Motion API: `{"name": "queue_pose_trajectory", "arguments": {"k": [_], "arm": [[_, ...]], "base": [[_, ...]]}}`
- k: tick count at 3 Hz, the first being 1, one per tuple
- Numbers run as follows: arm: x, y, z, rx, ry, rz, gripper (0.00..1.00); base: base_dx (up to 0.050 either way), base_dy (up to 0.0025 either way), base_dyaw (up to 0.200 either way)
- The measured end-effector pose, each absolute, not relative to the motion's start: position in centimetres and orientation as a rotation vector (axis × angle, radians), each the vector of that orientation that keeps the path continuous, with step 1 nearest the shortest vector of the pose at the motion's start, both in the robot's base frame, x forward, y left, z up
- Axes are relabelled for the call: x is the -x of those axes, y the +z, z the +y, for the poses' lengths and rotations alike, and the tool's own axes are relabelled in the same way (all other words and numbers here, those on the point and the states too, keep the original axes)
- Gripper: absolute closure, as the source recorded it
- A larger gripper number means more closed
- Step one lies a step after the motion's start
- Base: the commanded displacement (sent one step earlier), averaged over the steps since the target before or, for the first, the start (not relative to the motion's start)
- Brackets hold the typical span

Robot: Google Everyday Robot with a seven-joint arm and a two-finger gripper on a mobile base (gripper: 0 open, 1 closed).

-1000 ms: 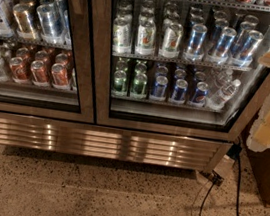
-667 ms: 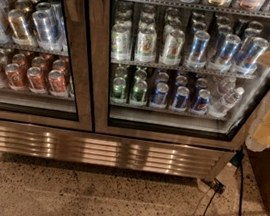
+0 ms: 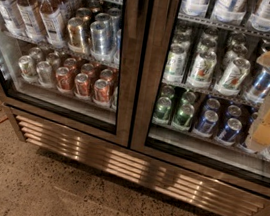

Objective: Open right fridge door

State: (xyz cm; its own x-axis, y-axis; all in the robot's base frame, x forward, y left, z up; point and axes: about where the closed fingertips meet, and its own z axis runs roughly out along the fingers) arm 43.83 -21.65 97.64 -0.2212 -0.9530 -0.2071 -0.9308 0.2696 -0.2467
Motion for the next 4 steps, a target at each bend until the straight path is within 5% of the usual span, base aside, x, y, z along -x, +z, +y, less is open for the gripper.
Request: {"name": "queue_pose_trajectory", "arguments": {"k": [1, 4], "arm": [[-43.8, 97.6, -21.6, 1.724, -0.099, 2.231, 0.0], [-46.4, 93.2, -21.3, 1.726, 0.024, 2.265, 0.0]], "base": [[0.04, -0.0024, -0.12], [0.0, 0.0, 0.0]]}}
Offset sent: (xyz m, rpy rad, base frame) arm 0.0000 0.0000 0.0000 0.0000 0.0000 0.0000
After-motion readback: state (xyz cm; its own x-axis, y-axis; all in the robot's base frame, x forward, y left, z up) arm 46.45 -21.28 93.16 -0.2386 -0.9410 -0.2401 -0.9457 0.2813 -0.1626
